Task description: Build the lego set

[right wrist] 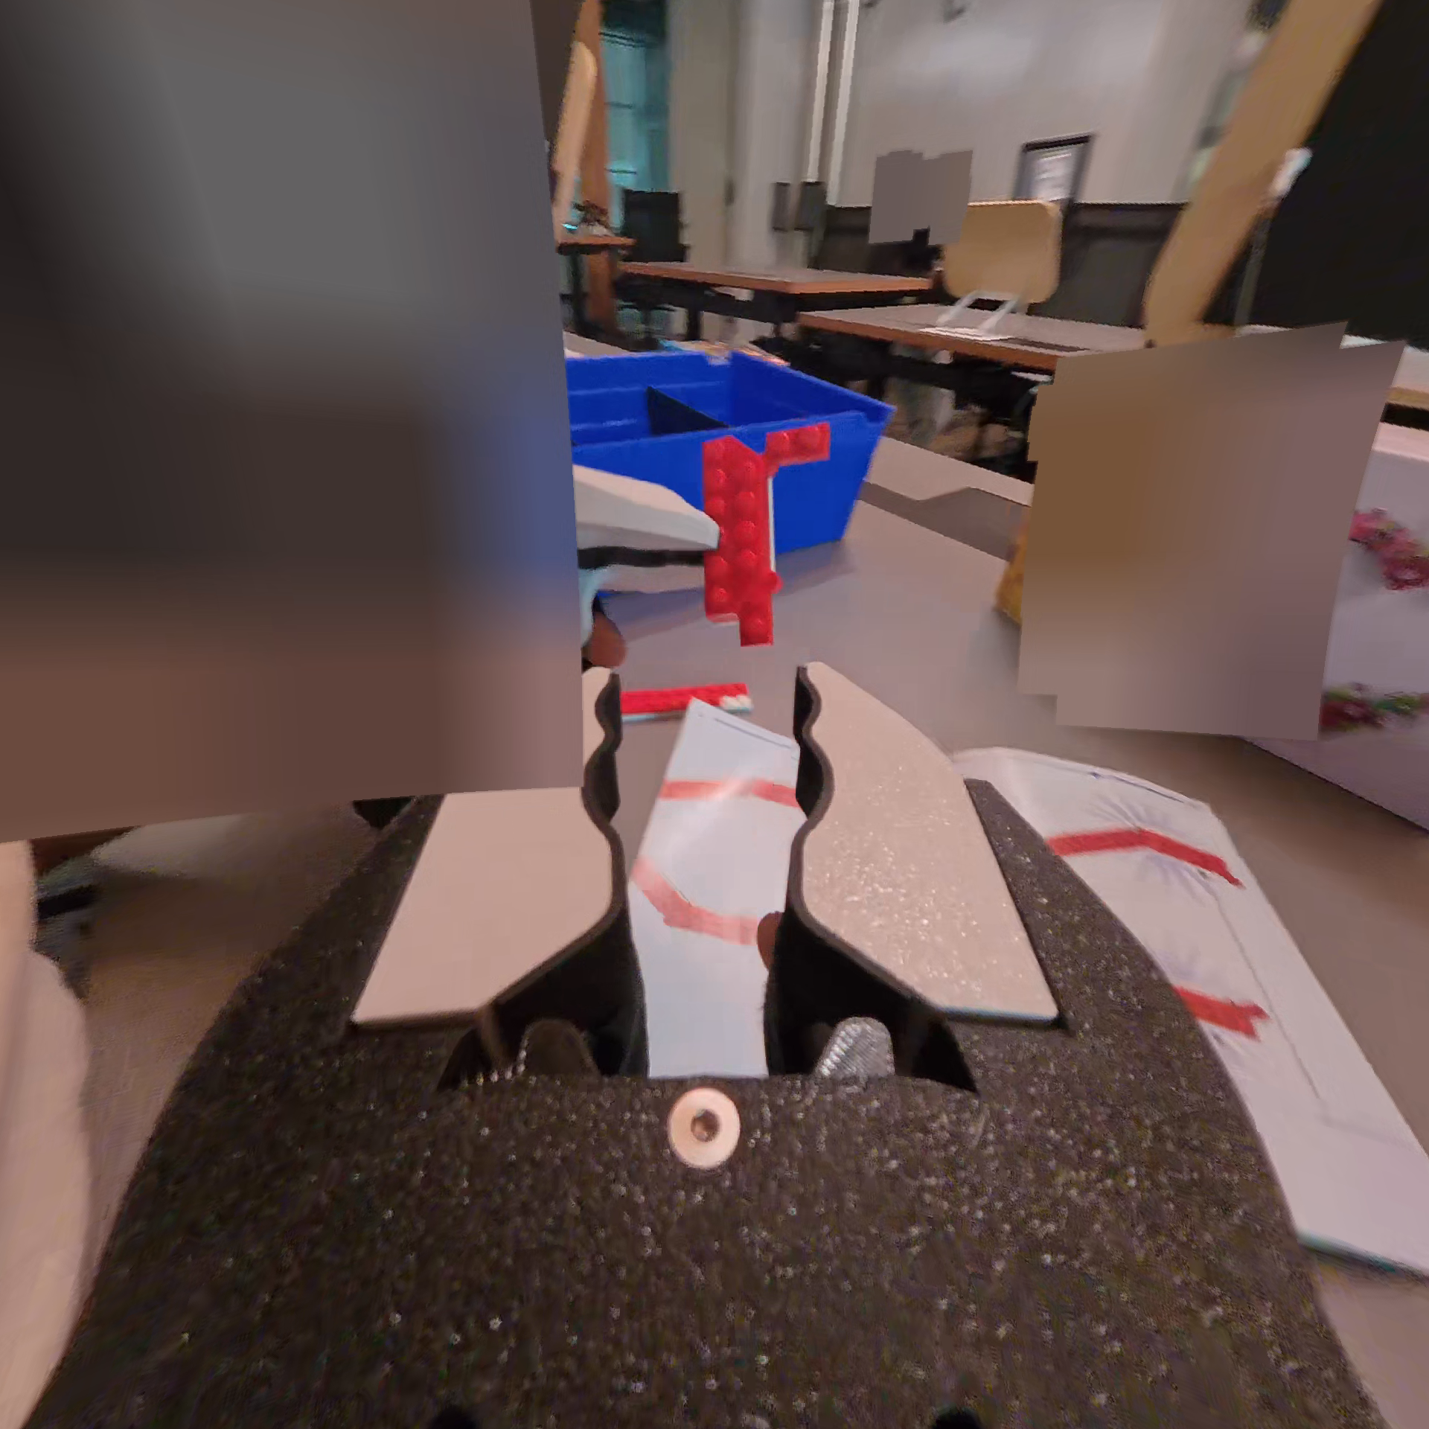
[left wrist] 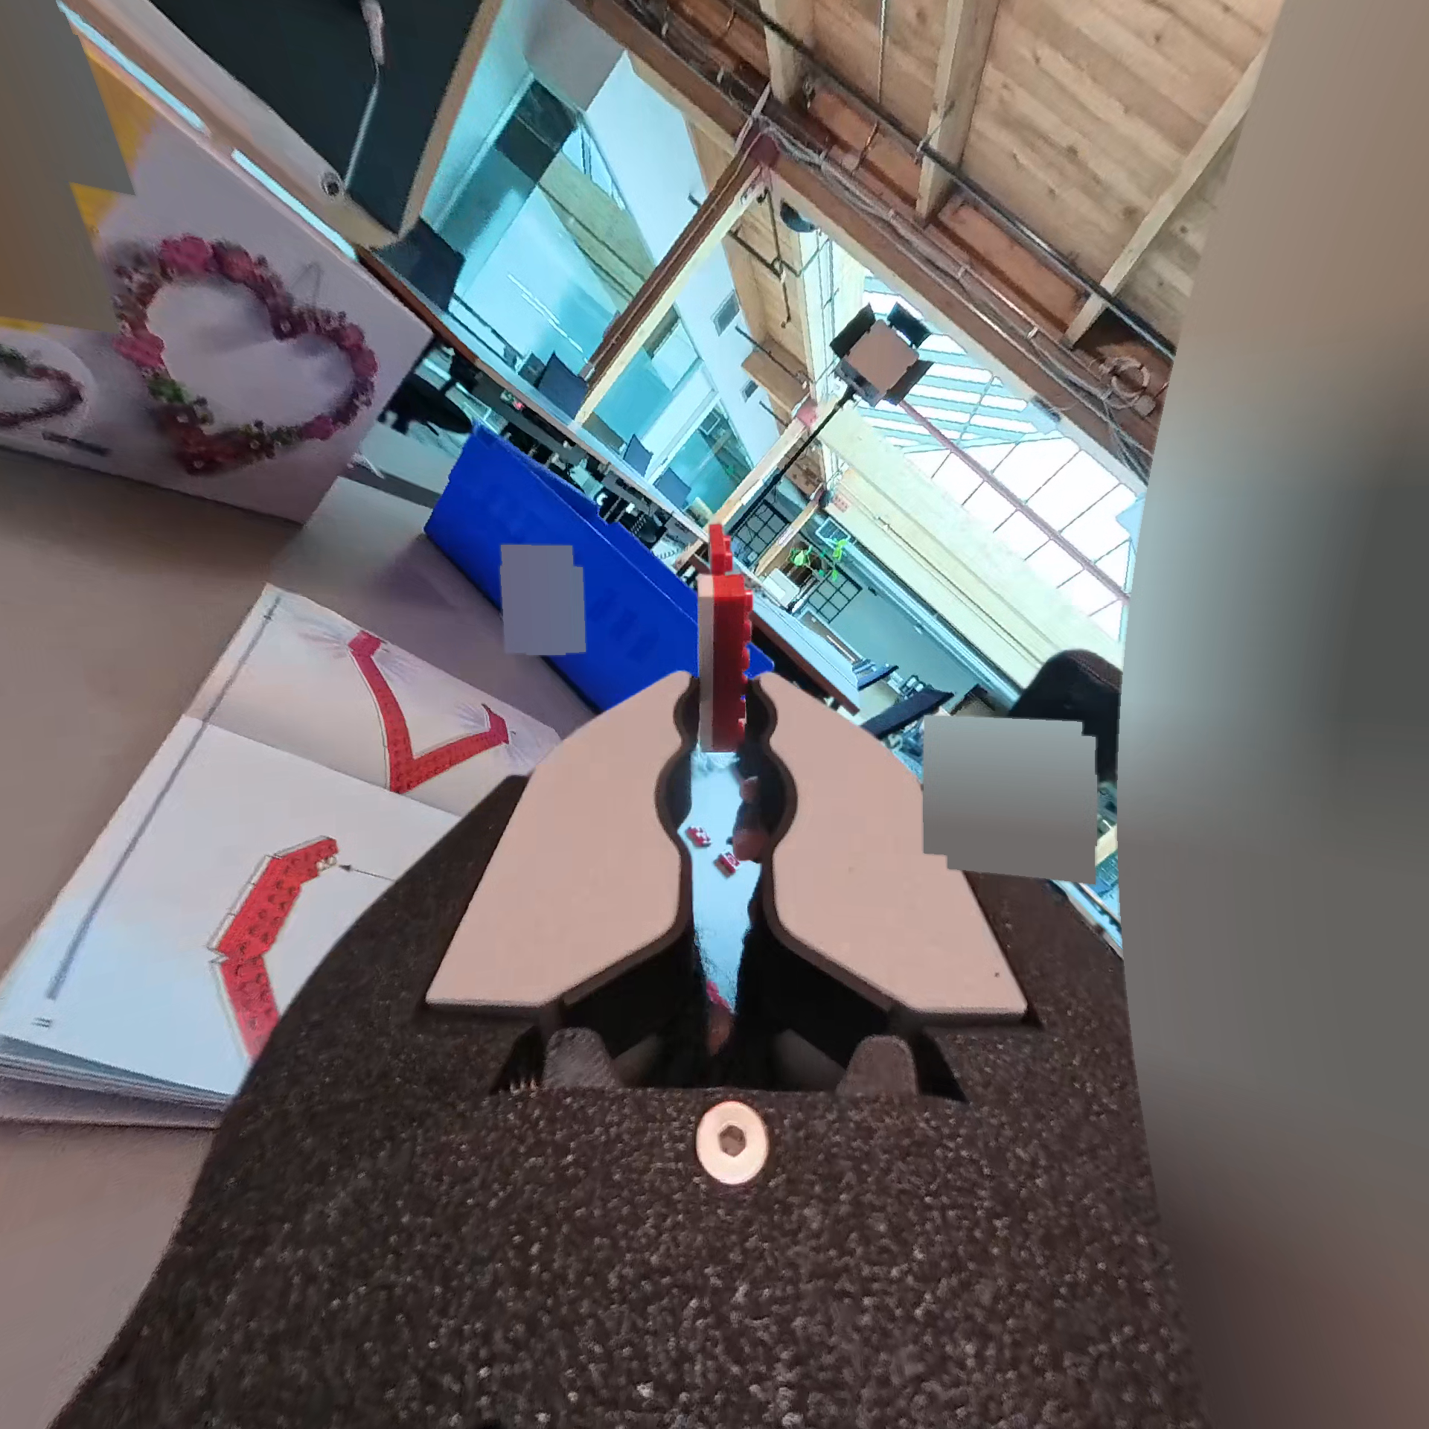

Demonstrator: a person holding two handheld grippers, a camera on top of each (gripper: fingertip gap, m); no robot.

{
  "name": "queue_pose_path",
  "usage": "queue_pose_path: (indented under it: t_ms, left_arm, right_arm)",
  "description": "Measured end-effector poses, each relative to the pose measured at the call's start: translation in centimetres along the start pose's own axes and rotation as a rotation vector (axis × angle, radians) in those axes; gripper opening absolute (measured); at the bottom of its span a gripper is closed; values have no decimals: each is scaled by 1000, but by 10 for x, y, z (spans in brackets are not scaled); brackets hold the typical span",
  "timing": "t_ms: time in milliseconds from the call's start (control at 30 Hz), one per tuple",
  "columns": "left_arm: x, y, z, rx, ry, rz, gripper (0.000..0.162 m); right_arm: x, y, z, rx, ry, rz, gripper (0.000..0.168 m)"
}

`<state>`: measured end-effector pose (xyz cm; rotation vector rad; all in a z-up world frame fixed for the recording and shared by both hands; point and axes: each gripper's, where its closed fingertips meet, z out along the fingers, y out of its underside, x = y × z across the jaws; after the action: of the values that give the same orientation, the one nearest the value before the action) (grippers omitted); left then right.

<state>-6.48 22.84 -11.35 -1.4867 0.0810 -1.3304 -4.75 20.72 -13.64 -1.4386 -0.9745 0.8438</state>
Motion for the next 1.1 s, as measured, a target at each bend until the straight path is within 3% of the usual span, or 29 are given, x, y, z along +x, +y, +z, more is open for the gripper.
queue_pose_path:
  t_ms: [33,233,333,433,633,733,900,1100]
  left_arm:
    - [0,4,3,-9,1,-8,10]
    - [0,31,23,-47,-20,-37,11]
    - [-3,40,28,-54,-49,-31,11]
    - [-5,45,30,-68,-56,-34,11]
    - [-8,51,35,-110,-45,-77,12]
    - [-9,51,33,-161,-32,-55,21]
    - [-21,34,13,-264,-86,140,25]
    - [-74,44,-23,-631,-378,620,20]
  right_arm:
    - [2,4,-4,-8,34,-31,44]
    - [13,6,-8,-59,175,-279,42]
    - [24,10,-9,-114,228,-360,27]
    - [31,13,-11,-139,232,-364,17]
    - [36,20,-14,-156,190,-293,17]
    - [44,24,-22,-171,179,-240,17]
    - [76,42,-57,-328,187,-224,16]
    - [101,69,-89,-487,215,-154,17]
